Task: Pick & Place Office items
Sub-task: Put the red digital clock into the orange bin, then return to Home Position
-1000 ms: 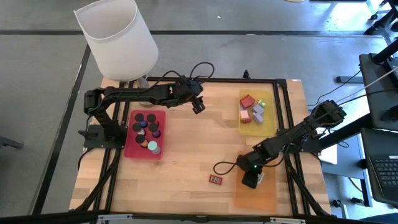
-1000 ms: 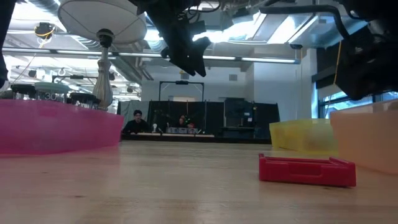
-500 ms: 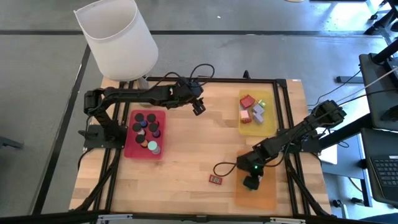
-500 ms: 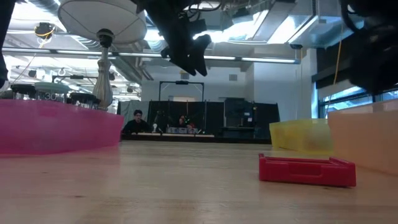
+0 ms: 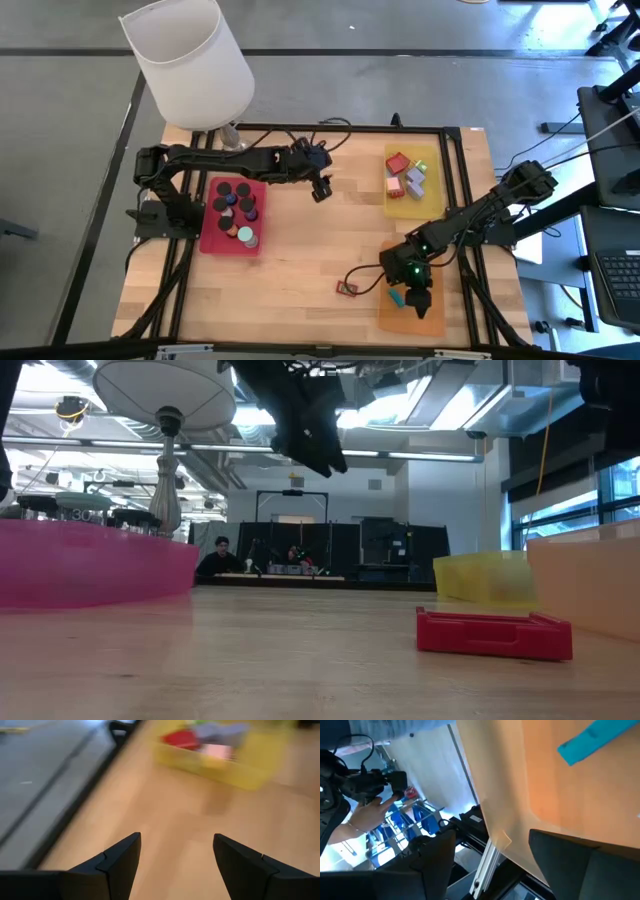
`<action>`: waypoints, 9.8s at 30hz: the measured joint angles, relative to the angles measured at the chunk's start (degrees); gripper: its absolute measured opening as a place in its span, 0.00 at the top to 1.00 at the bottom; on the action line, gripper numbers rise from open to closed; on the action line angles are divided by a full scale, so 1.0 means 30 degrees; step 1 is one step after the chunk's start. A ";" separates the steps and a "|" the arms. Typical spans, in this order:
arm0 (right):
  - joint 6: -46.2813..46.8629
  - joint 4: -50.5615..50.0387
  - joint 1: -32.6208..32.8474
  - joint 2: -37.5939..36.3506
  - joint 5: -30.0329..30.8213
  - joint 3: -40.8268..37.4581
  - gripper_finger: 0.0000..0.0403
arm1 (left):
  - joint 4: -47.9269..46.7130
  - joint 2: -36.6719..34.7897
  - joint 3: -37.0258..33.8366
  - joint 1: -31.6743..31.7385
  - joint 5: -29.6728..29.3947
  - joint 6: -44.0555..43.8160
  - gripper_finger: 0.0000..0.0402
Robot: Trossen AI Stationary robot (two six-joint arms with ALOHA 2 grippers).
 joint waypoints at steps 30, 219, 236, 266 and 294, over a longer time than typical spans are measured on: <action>0.1576 -0.0743 0.4131 -0.5468 1.7820 0.0022 0.40 | 0.2636 0.3586 -0.0015 -0.9299 0.2736 0.0276 0.39; -0.4647 -0.7258 0.4415 -0.0455 1.5936 0.6805 0.32 | -0.2509 0.0789 -0.0007 -1.0176 0.0328 -1.0504 0.39; -0.7787 -0.8131 0.4223 -0.4097 2.0359 0.6518 0.32 | -0.1095 -1.0638 0.0007 -1.1751 -0.2057 -0.3928 0.39; -1.1912 0.0199 0.4213 -2.1045 2.3110 -0.4084 0.32 | -0.6008 -1.4180 -0.0015 -1.3705 -0.7614 -0.7213 0.39; -1.3529 0.4343 0.4205 -2.8945 2.4298 -0.9432 0.32 | -0.8265 -1.4783 -0.0015 -1.3647 -0.8724 -0.7644 0.39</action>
